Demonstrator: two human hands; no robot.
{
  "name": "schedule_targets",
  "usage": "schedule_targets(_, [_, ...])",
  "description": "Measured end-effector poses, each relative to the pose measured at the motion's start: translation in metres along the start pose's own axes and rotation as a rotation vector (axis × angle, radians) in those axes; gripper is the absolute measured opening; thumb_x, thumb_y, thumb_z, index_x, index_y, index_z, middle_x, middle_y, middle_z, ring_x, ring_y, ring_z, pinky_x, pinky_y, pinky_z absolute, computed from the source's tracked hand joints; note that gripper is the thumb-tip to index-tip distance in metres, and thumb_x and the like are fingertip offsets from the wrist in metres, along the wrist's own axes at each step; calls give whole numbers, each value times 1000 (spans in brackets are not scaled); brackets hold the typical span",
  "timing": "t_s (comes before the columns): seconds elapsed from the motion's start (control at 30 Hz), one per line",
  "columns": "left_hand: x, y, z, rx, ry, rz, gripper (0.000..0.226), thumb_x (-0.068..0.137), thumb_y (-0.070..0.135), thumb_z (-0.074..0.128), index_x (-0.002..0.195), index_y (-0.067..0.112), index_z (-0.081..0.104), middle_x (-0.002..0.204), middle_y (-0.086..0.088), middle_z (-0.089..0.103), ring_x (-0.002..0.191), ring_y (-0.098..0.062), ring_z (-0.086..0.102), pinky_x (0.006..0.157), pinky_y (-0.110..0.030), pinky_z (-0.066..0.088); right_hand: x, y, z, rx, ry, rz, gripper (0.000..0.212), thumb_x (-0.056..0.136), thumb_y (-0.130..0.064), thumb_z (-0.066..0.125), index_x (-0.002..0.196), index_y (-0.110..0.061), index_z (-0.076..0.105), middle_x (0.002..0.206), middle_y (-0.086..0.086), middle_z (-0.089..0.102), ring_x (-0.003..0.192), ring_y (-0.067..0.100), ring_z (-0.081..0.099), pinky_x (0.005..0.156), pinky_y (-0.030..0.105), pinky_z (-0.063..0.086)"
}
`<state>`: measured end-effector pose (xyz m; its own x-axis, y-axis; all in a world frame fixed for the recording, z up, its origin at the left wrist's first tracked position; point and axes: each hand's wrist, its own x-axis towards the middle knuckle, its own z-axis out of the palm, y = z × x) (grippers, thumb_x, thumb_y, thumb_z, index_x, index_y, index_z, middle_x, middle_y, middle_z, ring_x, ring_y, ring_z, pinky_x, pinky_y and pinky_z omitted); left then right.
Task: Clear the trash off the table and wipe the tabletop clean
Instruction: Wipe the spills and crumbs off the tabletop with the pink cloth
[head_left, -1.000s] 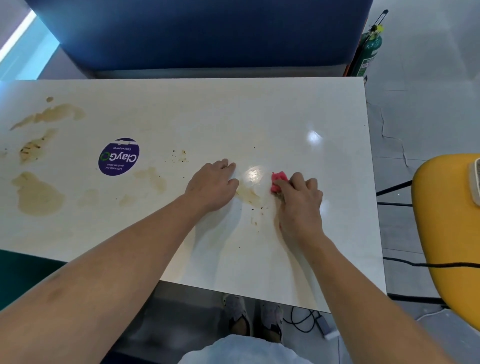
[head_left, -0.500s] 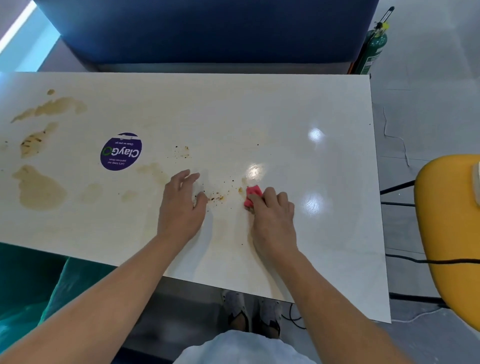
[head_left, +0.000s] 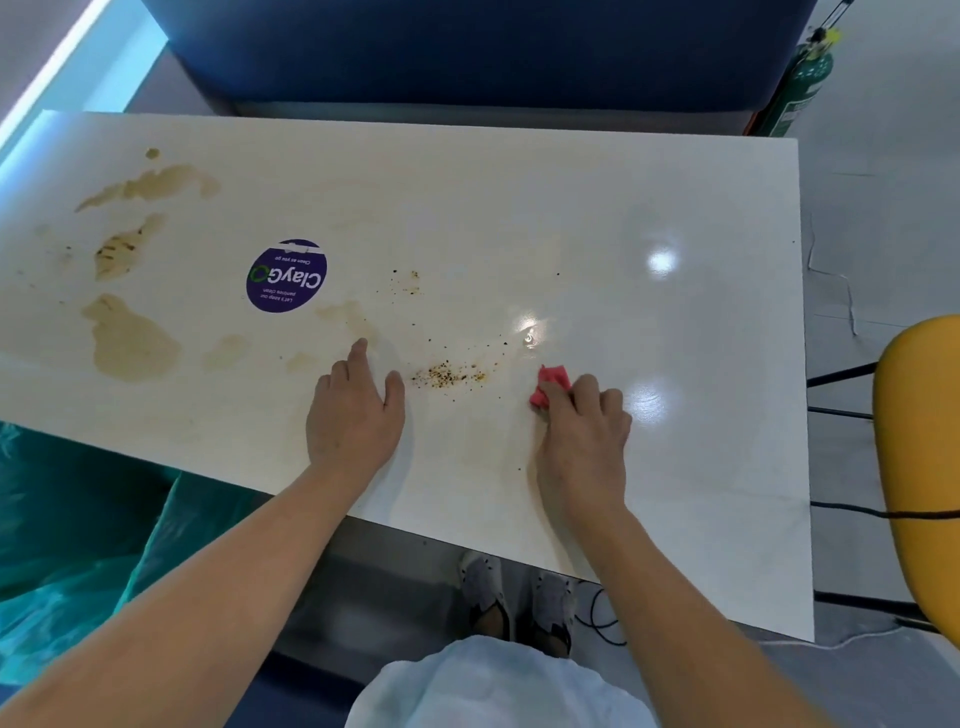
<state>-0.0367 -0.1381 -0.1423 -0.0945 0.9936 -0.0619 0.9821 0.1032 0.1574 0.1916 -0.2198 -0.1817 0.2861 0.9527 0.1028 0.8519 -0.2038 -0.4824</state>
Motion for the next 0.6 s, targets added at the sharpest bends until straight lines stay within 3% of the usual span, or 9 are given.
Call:
schedule_targets(0.13, [1,4,-1,36,7,-6,61,104,46,37,154,13,34,131,-16,59,109,-35,58,86,-44,49,-33,-38,10,-20,-67,-40,50,81,3,62,130,-8,61,112,7,50,95,28,37,84,43,41])
schedule_targets(0.23, [4,0,-1,49,14,9,60,103,46,36,153,13,35,128,-15,62,104,-34,60,78,-42,50,-16,-63,19,-33,-143,-108,41,92,-4,48,131,-10,58,117,8,51,98,30,41,87,44,40])
schedule_targets(0.3, [7,-4,-4,42,16,19,57,104,45,35,153,14,37,131,-12,62,107,-33,62,81,-42,51,6,-61,19,-39,-174,-113,40,96,-9,41,133,-12,56,120,7,49,101,31,40,90,44,37])
schedule_targets(0.47, [20,-17,-12,-4,12,46,46,105,39,38,142,18,56,134,-6,66,116,-29,64,92,-41,51,20,-24,9,-49,-46,-16,48,89,1,54,135,-12,58,116,6,48,99,28,35,88,39,32])
schedule_targets(0.6, [34,-24,-19,-51,-32,52,45,104,36,42,141,14,57,135,-11,59,122,-31,54,99,-45,47,13,-8,7,-27,43,15,51,87,6,55,134,-14,59,109,2,42,96,27,35,86,38,36])
